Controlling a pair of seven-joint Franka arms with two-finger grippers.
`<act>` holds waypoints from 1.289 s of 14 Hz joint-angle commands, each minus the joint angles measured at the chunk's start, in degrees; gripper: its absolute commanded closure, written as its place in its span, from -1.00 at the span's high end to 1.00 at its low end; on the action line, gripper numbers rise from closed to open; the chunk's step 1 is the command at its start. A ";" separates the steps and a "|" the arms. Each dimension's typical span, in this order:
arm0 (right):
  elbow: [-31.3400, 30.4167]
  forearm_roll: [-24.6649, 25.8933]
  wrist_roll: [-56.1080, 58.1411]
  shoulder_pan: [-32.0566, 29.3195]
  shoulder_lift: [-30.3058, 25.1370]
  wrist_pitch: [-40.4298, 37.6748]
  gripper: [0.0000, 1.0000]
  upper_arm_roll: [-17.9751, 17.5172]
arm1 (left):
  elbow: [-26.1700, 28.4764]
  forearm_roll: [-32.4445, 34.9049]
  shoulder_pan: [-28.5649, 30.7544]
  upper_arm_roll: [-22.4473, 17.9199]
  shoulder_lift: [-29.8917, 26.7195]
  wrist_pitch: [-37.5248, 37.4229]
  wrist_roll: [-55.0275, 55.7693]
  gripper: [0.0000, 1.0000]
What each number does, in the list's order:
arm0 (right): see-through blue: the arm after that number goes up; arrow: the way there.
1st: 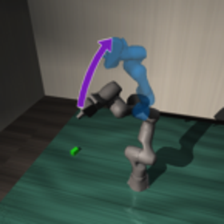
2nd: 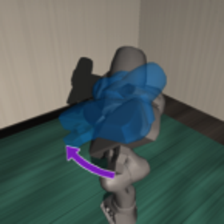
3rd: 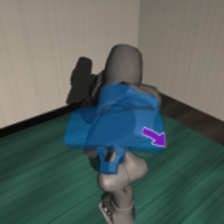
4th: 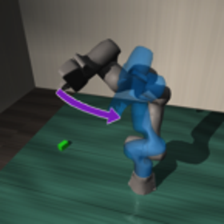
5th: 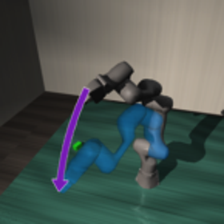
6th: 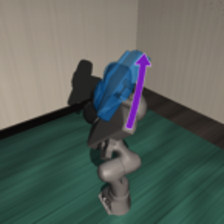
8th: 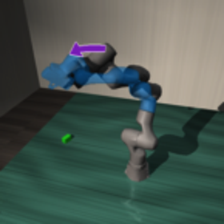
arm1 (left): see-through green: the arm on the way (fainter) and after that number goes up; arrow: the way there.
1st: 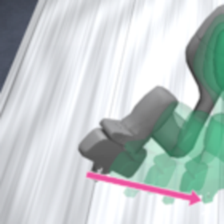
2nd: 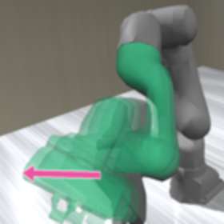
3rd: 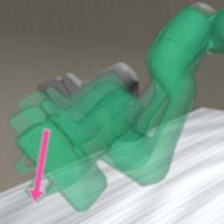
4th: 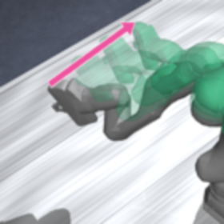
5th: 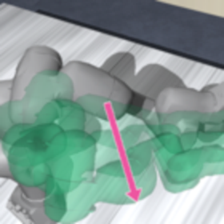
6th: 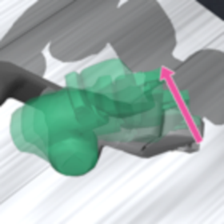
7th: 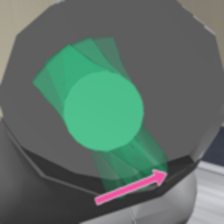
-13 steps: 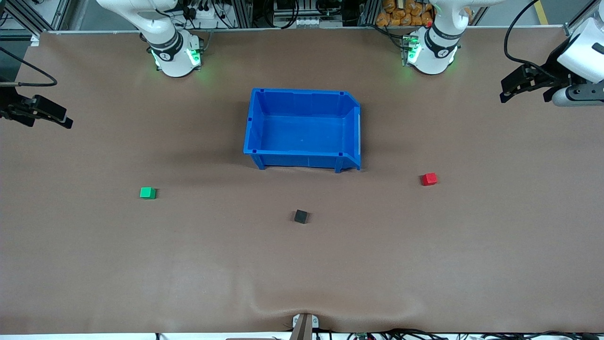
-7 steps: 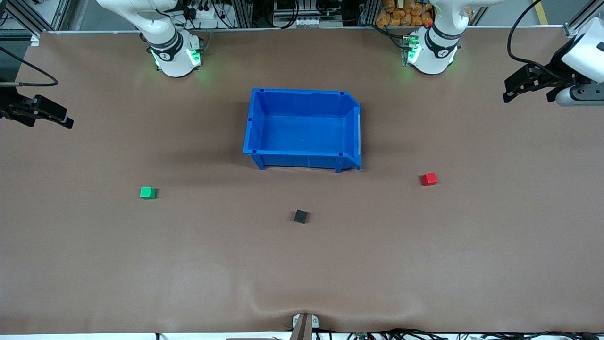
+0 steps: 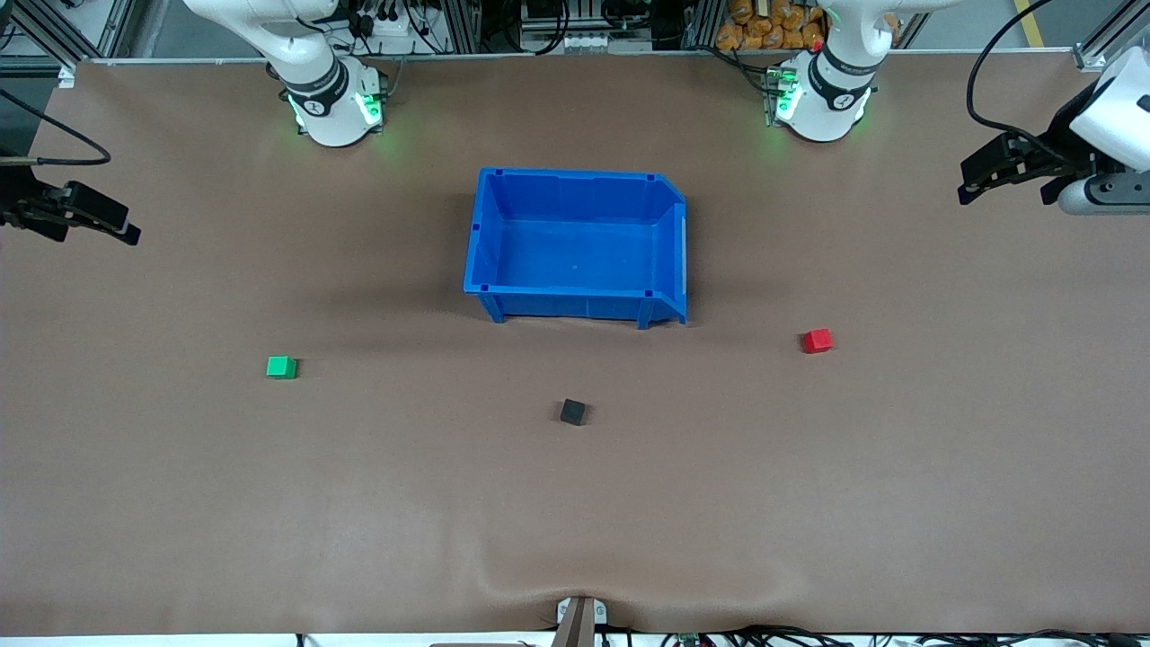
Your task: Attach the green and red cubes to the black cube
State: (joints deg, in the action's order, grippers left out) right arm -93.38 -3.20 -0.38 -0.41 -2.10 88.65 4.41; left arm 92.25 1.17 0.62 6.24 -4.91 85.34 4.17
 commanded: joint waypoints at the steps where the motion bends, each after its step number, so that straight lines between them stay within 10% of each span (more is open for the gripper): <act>1: 1.27 0.22 -0.93 0.06 2.18 -0.41 1.00 -0.19 | -1.64 0.15 0.26 0.26 0.43 -3.34 0.49 1.00; 18: 5.49 0.21 -0.85 1.29 15.46 -0.32 1.00 -0.19 | 4.07 0.06 0.17 0.70 1.13 1.49 0.49 1.00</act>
State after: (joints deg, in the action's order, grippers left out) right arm -89.50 -3.16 -0.54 1.87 12.83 89.46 4.58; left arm 94.11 1.17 0.61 6.54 -3.18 84.74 4.41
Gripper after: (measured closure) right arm 0.000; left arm 0.000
